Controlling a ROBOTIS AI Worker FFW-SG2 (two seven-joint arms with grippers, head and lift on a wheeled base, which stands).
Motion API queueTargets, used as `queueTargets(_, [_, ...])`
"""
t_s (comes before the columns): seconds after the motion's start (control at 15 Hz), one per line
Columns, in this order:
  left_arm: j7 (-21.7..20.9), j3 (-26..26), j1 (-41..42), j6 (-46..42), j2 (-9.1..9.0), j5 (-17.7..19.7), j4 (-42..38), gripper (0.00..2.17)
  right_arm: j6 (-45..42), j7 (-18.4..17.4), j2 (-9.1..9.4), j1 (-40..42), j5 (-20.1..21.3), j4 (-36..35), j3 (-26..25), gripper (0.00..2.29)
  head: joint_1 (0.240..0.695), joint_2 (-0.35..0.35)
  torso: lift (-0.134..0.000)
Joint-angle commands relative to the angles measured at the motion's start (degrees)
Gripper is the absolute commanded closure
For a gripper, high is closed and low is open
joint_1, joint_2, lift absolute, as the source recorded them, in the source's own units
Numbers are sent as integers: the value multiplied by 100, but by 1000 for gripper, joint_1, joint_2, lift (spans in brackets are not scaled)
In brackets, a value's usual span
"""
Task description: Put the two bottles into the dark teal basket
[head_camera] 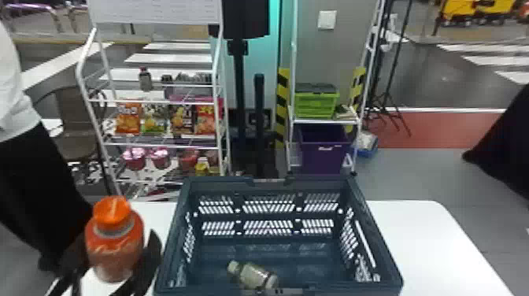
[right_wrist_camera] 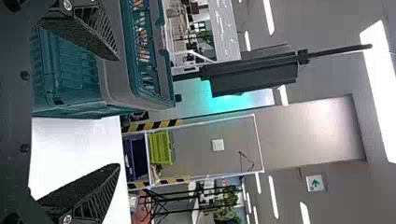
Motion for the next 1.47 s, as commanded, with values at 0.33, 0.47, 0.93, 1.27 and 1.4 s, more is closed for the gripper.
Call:
queueTargets(0.33, [-1076,-1508,-3564,4718,70,586,221,2148,-222,80,16,110,0,189,-118,76,499,0,0])
queueTargets(0.47, [-1392,-1859,-4363,5175,26,744,775,2148,-292,159,16,145,0,242,-144,80,499,0,0])
queueTargets(0.93, [-2992,-2967,-6860,6493,-97,1456,3104,2148,-398,300,16,225,-44,383,-338,83,499,0,0])
queueTargets(1.27, [-3897,-3925,-7888,6493,-580,1394,4730,2148,-574,370,16,225,-141,506,-417,83,499,0,0])
queueTargets(1.4, [-4204,-4136,-8029,6511,-791,1236,5257,2148,-591,370,16,225,-150,532,-417,87,499,0,0])
